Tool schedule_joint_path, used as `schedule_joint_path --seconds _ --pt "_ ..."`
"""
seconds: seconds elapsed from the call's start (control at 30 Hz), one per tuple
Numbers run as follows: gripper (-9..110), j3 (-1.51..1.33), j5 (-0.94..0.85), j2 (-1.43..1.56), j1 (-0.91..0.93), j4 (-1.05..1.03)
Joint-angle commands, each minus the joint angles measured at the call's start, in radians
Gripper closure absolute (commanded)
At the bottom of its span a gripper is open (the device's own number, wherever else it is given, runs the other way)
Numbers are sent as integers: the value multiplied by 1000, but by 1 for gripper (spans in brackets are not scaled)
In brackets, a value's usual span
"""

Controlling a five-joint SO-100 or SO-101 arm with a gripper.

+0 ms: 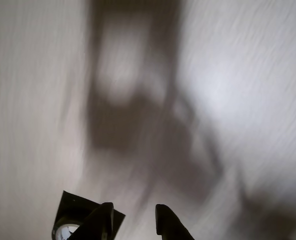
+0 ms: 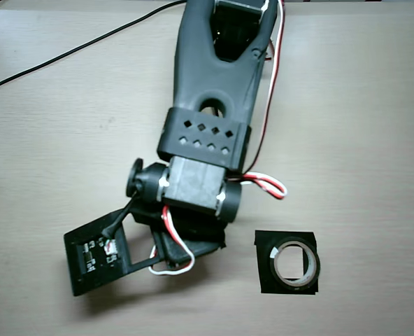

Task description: Grasp a tape and put it in the target area.

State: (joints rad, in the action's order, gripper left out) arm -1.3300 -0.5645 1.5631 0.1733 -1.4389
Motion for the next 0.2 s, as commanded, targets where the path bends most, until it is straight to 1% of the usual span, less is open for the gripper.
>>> schedule_joint_path --seconds 0.0,0.17 --pt "92 3 -12 52 12 8" --pt "92 9 -25 55 12 8"
